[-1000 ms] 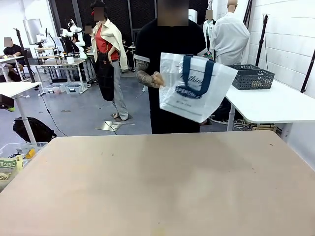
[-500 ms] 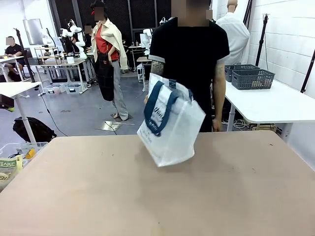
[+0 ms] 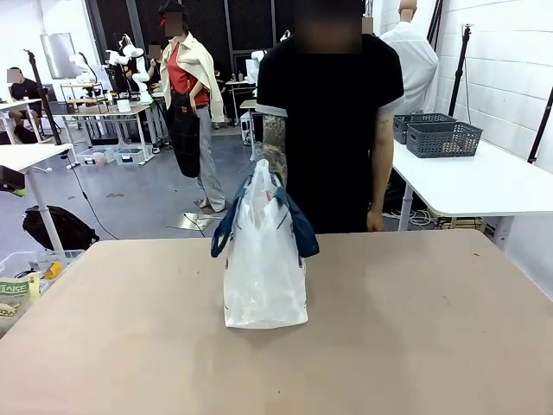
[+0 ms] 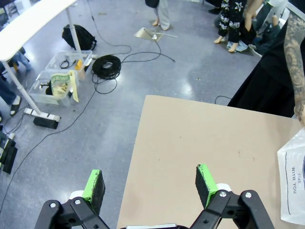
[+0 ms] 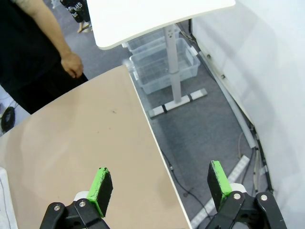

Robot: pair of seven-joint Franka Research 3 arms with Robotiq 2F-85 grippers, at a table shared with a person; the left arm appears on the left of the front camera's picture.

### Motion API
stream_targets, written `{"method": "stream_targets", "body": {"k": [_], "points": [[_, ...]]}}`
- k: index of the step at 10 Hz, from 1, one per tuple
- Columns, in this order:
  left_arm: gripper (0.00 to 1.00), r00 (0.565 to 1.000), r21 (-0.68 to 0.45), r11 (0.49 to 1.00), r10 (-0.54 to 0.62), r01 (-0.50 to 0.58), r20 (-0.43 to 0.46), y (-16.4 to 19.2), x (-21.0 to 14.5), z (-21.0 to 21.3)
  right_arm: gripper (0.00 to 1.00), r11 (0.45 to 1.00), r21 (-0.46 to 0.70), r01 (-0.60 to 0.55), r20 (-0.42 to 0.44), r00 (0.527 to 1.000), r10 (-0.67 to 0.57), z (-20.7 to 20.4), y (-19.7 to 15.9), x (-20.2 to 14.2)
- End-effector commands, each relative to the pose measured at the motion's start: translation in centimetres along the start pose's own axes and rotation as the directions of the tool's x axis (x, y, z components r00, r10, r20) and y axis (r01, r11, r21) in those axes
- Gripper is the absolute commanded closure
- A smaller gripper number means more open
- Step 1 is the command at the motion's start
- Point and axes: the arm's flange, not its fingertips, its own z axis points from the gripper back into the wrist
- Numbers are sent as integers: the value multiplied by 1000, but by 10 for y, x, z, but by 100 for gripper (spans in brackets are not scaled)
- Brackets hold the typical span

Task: Transfer purchased items from the store into the shopping bag.
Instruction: Open the Reusable shopping bag in the center of the table.

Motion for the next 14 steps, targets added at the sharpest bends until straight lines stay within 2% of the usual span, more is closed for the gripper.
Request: {"method": "stream_targets", "body": {"k": [1,14], "points": [[0,1000,4,1000,-10,10,-4,-1,0,1,0,1000,-1,5,-11,1000,-5,1,1,-1],[0,1000,4,1000,-10,10,-4,-1,0,1,0,1000,-1,5,-11,1000,-5,1,1,-1]]}}
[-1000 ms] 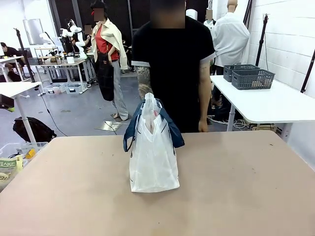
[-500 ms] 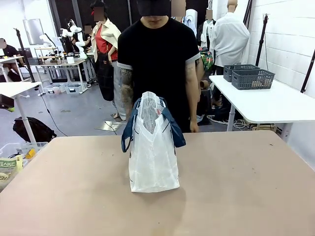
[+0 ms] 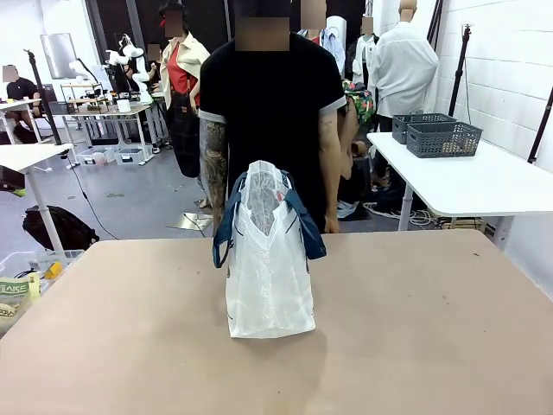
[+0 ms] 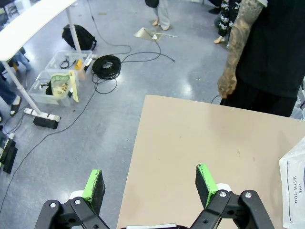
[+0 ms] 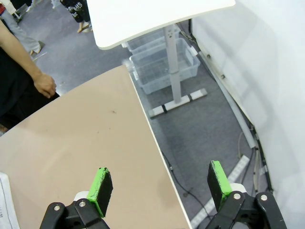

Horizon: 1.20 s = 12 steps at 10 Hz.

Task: Transfer purchased items from the store into the shopping bag.
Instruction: Open the Reusable shopping bag in the center of the table.

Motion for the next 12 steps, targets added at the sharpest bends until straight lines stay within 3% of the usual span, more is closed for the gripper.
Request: {"method": "stream_targets", "body": {"k": [1,3,5,7,8,10,12], "points": [[0,1000,4,1000,-10,10,-4,-1,0,1,0,1000,-1,6,-10,1000,-6,1,1,-1],[0,999,-48,999,-8,10,45,-13,15,2,0,1000,0,0,0,1000,0,0,0,0],[0,985,-128,980,-142,154,100,-62,53,8,0,985,59,-165,45,986,162,33,53,27],[0,962,-225,940,-228,257,149,-122,76,18,0,933,92,-348,42,937,346,60,134,57],[0,960,-261,927,-238,270,147,-151,83,19,0,887,118,-446,44,895,444,70,177,65],[0,969,-323,913,-227,248,102,-216,86,11,0,702,254,-665,63,736,674,98,269,53],[0,969,-386,889,-235,246,78,-257,86,6,0,564,335,-755,37,609,792,111,313,23]]}}
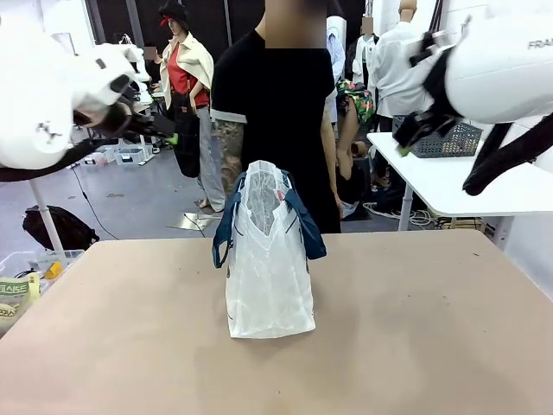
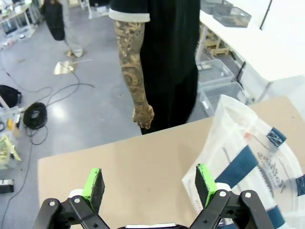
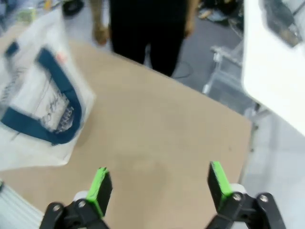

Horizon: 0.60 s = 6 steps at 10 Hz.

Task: Transfer purchased items from the store into the shopping bag.
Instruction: Open the Reusable shopping bag in the center of the table.

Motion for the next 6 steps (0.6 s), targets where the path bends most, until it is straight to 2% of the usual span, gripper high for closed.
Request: {"method": "stream_targets", "body": {"k": [1,2,3,4,5,6], "points": [[0,1000,-63,998,1,-2,-7,-9,11,-8,0,990,84,-113,-70,990,119,-7,4,-7],[0,1000,0,1000,0,0,0,0,0,0,0,996,0,-85,-115,990,84,-8,-2,-18],[0,1000,0,1000,0,0,0,0,0,0,0,997,44,-67,-37,997,68,-6,21,0],[0,1000,0,1000,0,0,0,0,0,0,0,997,44,-67,-37,997,68,-6,21,0],[0,1000,-21,1000,-1,0,-8,-11,2,-10,0,995,50,-85,-77,993,88,-11,22,-6],[0,1000,-34,999,23,-24,-22,-23,7,-19,0,993,103,-60,-52,997,65,-6,27,-1]]}}
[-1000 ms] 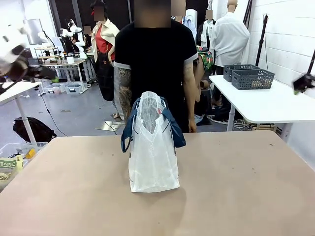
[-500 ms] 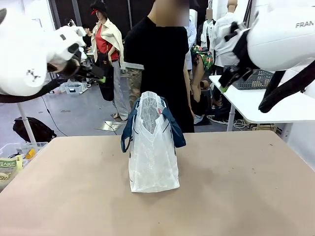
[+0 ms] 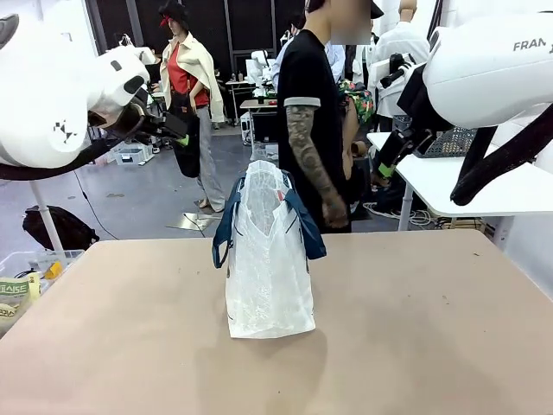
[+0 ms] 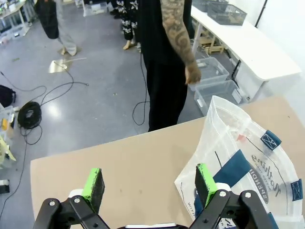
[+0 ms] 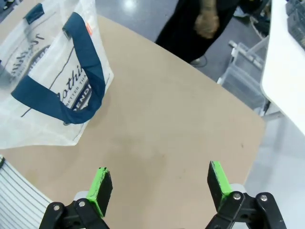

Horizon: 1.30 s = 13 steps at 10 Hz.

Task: Transfer purchased items from the store into the shopping bag.
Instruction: Open the Reusable shopping bag in the center of the table.

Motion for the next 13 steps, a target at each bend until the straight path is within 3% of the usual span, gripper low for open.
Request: {"method": "stream_targets", "body": {"k": [1,3,7,8,11,13], "points": [[0,999,-73,997,10,-13,-46,-32,21,-26,0,993,98,64,19,998,-66,-2,18,26],[0,991,-122,991,-65,50,-121,-65,41,-45,0,987,131,90,-8,996,-90,-13,53,64],[0,953,-207,973,-158,105,-257,-95,53,-83,0,972,192,133,-55,991,-124,-69,105,129],[0,944,-204,975,-150,91,-295,-96,51,-88,0,959,247,142,-70,989,-128,-84,111,137],[0,926,-236,971,-129,45,-355,-92,58,-110,0,961,237,144,-96,988,-124,-97,115,135],[0,917,-228,973,-57,-38,-394,-89,60,-120,0,955,240,173,-130,981,-145,-110,113,126]]}}
